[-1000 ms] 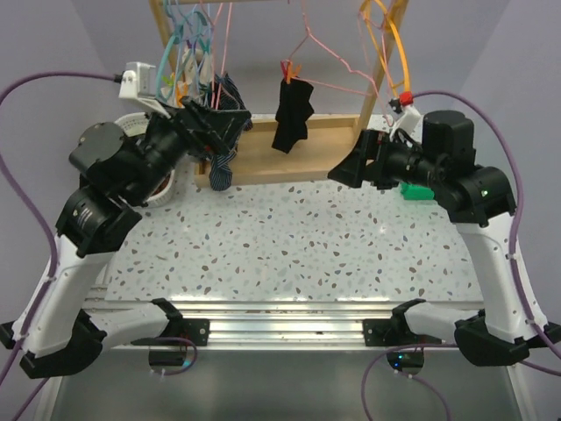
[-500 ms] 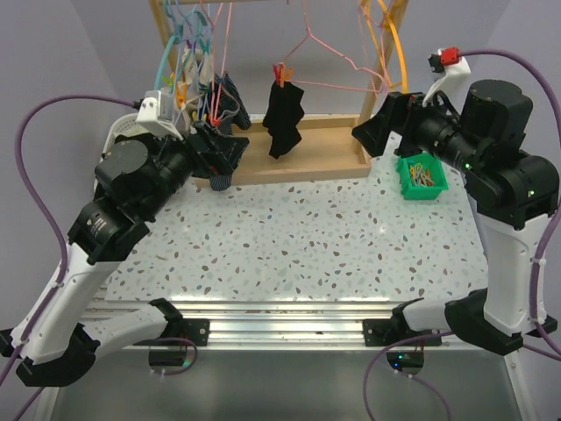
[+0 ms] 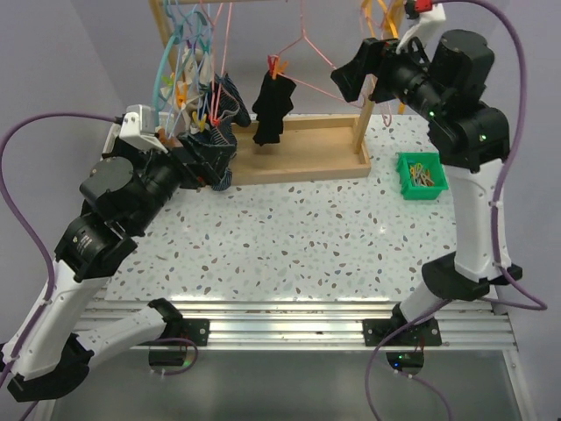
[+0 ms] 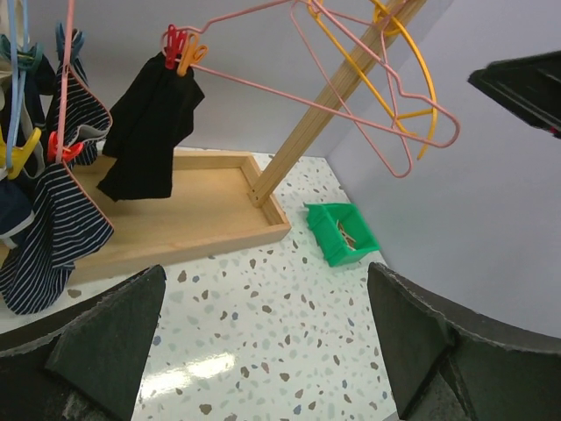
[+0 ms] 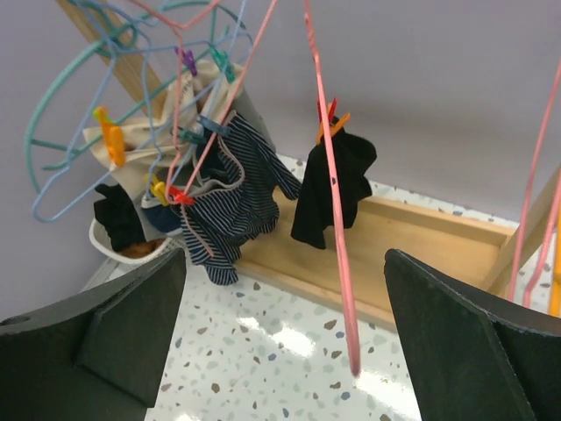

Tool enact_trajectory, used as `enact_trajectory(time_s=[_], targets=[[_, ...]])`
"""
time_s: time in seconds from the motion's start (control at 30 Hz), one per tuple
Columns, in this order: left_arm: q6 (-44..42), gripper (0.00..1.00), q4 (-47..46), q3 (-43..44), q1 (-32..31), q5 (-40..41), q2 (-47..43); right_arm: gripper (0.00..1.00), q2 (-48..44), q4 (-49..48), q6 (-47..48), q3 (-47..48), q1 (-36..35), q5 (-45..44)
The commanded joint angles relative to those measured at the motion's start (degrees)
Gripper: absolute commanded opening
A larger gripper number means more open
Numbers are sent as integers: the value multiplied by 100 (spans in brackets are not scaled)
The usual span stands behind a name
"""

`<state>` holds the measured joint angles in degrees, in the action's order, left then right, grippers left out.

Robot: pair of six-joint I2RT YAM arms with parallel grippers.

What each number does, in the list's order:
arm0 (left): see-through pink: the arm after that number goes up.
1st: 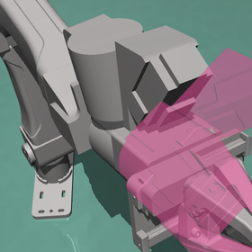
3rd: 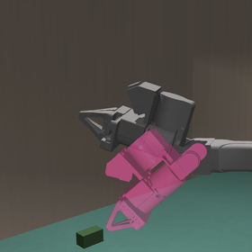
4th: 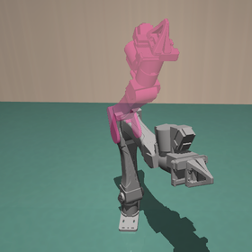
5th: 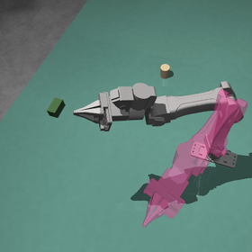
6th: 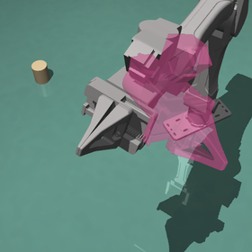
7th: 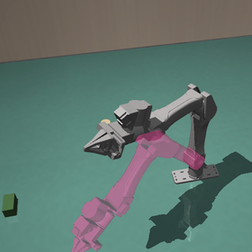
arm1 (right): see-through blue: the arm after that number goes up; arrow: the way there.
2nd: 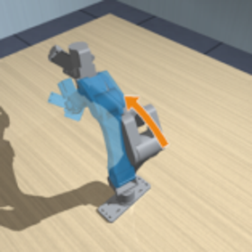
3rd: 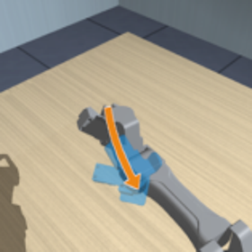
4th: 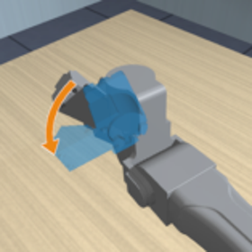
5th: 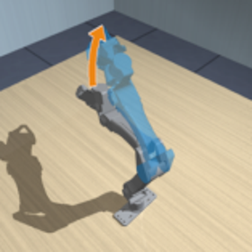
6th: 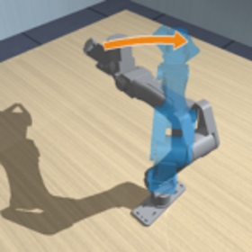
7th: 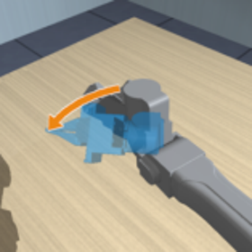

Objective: Remove the underwear clipped to the hanger
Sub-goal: Pick up the hanger from the clothesline.

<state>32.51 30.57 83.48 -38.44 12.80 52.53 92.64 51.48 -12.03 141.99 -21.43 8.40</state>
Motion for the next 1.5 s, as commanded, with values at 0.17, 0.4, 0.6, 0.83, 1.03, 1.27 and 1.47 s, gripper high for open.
enact_trajectory(time_s=[0.17,0.4,0.6,0.83,1.03,1.27,1.47], targets=[[89,100,63,-139,-24,355,-129,98,1097,195,227,785,-28,-823],[1,100,99,-95,-32,548,-112,88,1116,379,201,628,-28,-455],[-17,100,99,-139,-24,663,-112,77,1186,661,245,364,-37,-366],[-43,100,151,-139,-32,768,-182,54,1371,934,166,373,-37,-41],[-26,100,239,-157,-32,873,-287,44,1362,1215,87,250,-28,520],[80,100,248,-262,-32,856,-358,44,1230,1610,87,92,-45,382],[115,100,239,-297,-24,847,-375,28,1090,1768,87,-23,-89,100]])
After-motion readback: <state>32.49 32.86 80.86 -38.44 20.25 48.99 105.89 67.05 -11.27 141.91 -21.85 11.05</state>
